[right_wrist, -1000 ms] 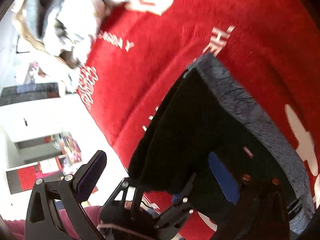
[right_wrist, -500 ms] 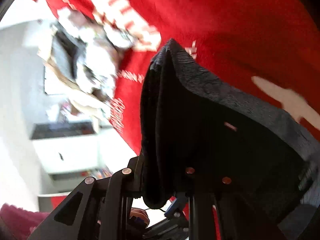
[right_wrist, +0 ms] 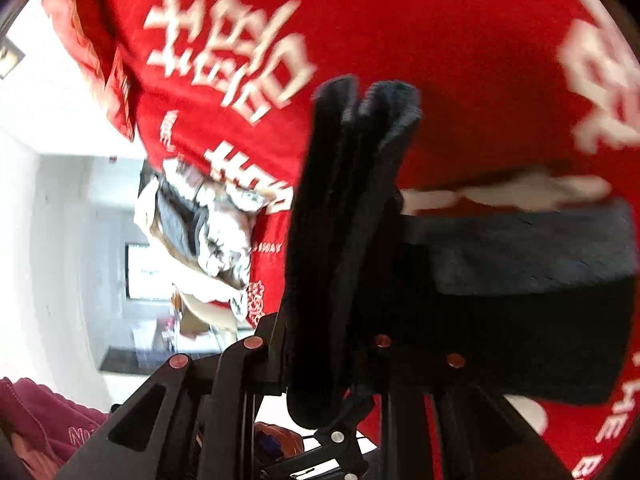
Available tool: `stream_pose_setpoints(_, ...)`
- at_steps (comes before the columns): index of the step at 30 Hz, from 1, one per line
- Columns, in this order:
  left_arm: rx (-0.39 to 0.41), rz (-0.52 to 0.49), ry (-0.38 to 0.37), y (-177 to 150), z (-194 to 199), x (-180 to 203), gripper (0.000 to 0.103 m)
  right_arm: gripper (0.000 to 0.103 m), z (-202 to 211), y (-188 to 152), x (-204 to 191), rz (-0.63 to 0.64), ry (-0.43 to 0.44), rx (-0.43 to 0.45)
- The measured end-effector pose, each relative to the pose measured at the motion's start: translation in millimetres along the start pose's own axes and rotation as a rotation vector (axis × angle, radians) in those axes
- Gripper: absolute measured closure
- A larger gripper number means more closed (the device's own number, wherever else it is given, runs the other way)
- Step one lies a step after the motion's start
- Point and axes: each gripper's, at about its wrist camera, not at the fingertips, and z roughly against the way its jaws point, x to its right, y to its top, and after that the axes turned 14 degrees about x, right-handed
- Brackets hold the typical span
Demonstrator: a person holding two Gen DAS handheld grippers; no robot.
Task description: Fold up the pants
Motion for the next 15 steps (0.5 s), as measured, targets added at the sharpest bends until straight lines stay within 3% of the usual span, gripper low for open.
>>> stream_pose_setpoints(7,-0.085,-0.111,-0.103,-10.6,-33.8,86.5,0.064,0.079,56.5,-13.2,97.3,-0.119,-0.065,0.045)
stream_pose_setpoints(12,-0.192,-0.125,-0.145,-31.9,-56.8,115.5,0.064,0.079,61.4,-30.4,157.6,-0.192,-0.108,0.041)
stream_pose_setpoints(15,-0.201,-0.164,-0.144,-38.8,-56.9,122.6,0.061,0.079,57.4,-36.1,181.9,-0.236,-0.118,0.039)
